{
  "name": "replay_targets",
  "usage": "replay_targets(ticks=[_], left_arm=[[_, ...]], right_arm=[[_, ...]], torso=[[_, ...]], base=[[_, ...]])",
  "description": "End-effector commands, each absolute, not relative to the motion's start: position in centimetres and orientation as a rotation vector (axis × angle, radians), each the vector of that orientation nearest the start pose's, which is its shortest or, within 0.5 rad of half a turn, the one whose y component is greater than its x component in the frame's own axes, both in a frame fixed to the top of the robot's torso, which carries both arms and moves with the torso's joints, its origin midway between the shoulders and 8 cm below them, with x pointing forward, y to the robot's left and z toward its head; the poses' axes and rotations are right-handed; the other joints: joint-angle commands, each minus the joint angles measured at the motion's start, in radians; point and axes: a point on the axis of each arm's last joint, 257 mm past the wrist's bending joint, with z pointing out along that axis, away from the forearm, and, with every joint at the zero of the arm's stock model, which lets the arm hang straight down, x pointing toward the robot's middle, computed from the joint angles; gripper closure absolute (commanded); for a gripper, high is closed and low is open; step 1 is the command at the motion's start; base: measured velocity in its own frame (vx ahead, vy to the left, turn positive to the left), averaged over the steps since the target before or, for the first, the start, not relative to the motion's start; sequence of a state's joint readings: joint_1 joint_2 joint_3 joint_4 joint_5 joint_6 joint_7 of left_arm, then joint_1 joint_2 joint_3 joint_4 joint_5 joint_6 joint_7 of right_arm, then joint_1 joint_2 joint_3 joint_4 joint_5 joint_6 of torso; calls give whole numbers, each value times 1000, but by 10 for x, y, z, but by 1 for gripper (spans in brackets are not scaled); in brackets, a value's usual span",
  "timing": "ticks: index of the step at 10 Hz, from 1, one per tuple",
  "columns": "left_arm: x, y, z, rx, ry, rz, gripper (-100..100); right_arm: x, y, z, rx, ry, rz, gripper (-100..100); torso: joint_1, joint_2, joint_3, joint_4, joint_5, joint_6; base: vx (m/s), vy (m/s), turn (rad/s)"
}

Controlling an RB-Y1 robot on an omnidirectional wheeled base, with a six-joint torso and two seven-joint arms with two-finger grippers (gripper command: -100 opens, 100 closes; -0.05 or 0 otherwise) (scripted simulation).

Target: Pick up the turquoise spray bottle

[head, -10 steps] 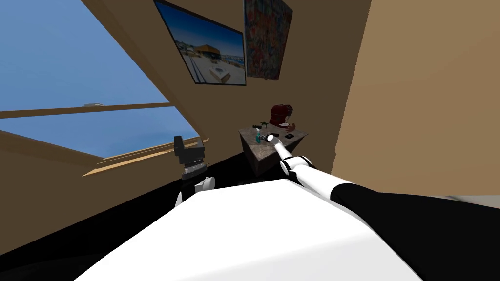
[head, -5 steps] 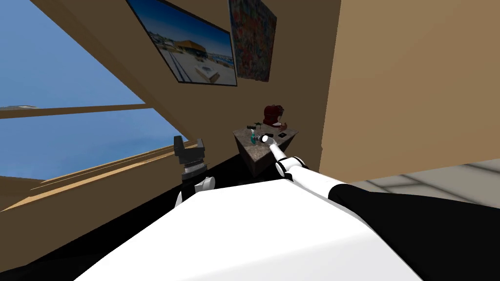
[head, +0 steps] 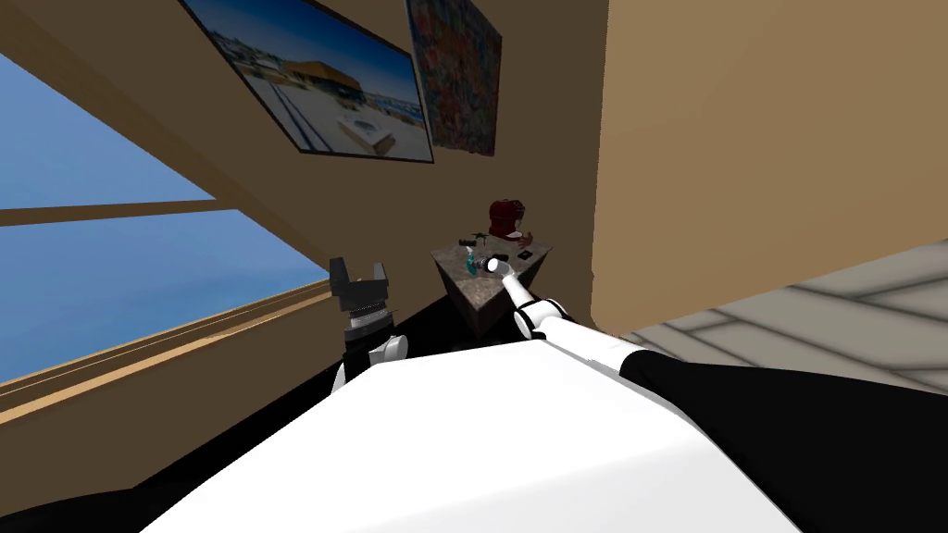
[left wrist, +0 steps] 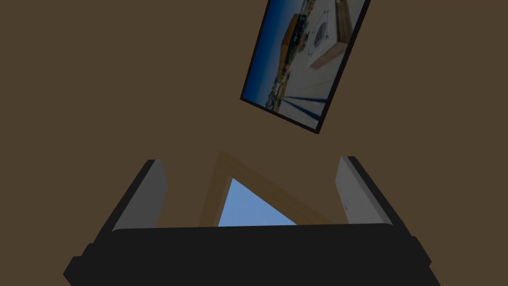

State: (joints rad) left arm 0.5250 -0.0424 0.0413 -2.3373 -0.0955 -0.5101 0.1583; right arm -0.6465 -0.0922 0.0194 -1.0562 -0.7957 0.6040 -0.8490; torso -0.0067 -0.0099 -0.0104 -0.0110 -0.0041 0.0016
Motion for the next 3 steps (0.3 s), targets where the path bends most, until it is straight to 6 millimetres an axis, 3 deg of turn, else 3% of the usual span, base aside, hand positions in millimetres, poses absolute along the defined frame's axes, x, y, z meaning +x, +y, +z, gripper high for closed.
replay_targets(ticks=[1, 2, 3], left_arm=[[328, 285, 43, -644, 565, -1346, 0], [328, 285, 43, -644, 565, -1346, 0], [328, 285, 43, -644, 565, -1346, 0]], right_arm=[[633, -18, -221, -2249, -719, -1531, 100], [636, -30, -225, -2265, -707, -1539, 100], [635, -27, -224, -2262, -709, -1537, 0]], torso=[[0, 0, 0, 0, 0, 0], [0, 0, 0, 0, 0, 1], [0, 1, 0, 0, 0, 0]], base=[[57, -18, -286], [29, -1, -61], [4, 0, 10]])
